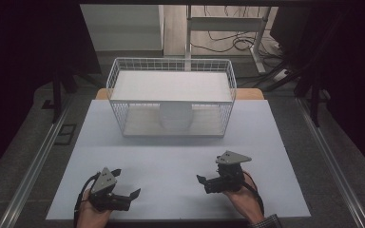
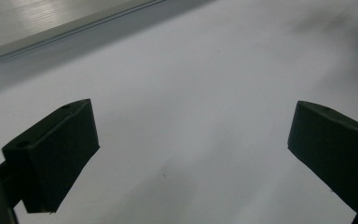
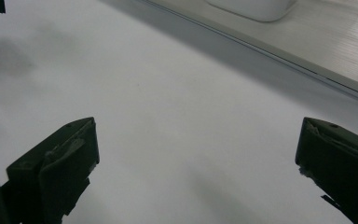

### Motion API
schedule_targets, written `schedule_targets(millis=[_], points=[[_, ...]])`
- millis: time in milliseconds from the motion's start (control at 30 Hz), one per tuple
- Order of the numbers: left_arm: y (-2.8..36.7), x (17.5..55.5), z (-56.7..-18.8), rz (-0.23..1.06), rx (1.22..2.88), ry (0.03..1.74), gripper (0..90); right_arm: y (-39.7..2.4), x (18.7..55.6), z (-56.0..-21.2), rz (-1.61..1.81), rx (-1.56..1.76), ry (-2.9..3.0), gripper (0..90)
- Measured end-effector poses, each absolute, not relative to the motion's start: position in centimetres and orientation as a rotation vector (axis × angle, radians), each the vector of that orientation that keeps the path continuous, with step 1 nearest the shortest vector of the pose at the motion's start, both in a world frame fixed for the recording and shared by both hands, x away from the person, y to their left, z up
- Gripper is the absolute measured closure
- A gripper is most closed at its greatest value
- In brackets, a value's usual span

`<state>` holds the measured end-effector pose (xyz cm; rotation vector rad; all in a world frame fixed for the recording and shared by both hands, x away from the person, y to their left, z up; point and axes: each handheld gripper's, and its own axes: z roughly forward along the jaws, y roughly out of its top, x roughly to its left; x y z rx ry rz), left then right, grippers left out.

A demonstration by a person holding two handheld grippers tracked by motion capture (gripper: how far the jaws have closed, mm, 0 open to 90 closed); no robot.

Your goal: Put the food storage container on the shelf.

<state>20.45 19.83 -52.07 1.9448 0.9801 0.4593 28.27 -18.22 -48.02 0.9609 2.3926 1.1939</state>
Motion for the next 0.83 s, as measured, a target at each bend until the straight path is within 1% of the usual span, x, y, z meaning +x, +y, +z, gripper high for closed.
schedule_targets(millis=[500,667,833], points=[[20.8,19.1,-52.1,0.503,1.948,1.001,0.8,-21.5,25.8,-48.1,1.176,1.011,2.349,0.0],[20.8,19.2,-52.4,0.497,1.958,1.004,0.6,-22.5,25.0,-48.9,1.138,1.022,2.337,0.0],[20.9,19.3,-52.4,0.492,1.941,1.01,0.5,-22.8,25.0,-49.6,1.109,1.028,2.337,0.0]])
